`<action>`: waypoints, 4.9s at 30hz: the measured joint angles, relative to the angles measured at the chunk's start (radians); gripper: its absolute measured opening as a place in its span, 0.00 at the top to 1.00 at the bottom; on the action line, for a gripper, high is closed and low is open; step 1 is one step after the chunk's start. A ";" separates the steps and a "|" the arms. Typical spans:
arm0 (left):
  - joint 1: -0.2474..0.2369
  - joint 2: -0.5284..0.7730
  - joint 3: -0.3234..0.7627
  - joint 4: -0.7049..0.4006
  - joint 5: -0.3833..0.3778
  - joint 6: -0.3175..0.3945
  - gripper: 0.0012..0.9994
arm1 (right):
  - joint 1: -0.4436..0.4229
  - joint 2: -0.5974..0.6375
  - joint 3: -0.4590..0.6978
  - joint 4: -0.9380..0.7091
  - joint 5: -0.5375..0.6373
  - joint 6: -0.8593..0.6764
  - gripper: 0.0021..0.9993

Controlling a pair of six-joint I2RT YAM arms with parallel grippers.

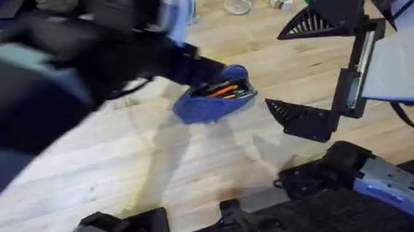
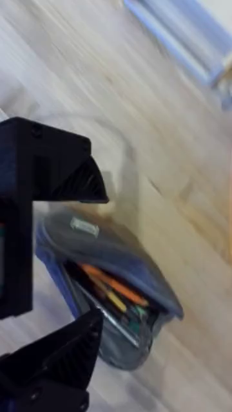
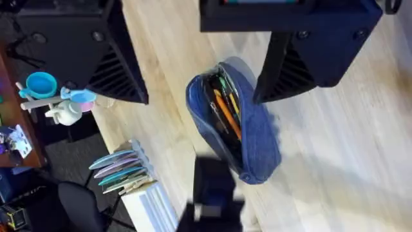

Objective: Unzip the bag, pick up the pens from the table one at a time and place them inside, then zip the bag closed.

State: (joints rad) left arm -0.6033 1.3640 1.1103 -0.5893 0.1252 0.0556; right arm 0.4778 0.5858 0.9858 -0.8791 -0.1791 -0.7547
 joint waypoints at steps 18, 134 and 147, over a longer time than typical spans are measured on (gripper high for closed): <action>0.454 -0.103 0.000 -0.315 0.286 0.573 0.01 | 0.000 0.133 0.000 0.098 -0.007 0.152 0.00; 0.567 0.275 0.000 -0.552 0.627 1.554 0.01 | 0.104 0.914 0.000 0.486 -0.278 -0.188 0.97; 0.567 0.275 0.000 -0.545 0.702 1.554 0.01 | 0.104 0.827 -0.006 0.467 -0.261 -0.188 0.97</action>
State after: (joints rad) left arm -0.0364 1.6390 1.1103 -1.1338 0.8272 1.6093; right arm 0.5815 1.4127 0.9802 -0.4119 -0.4403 -0.9432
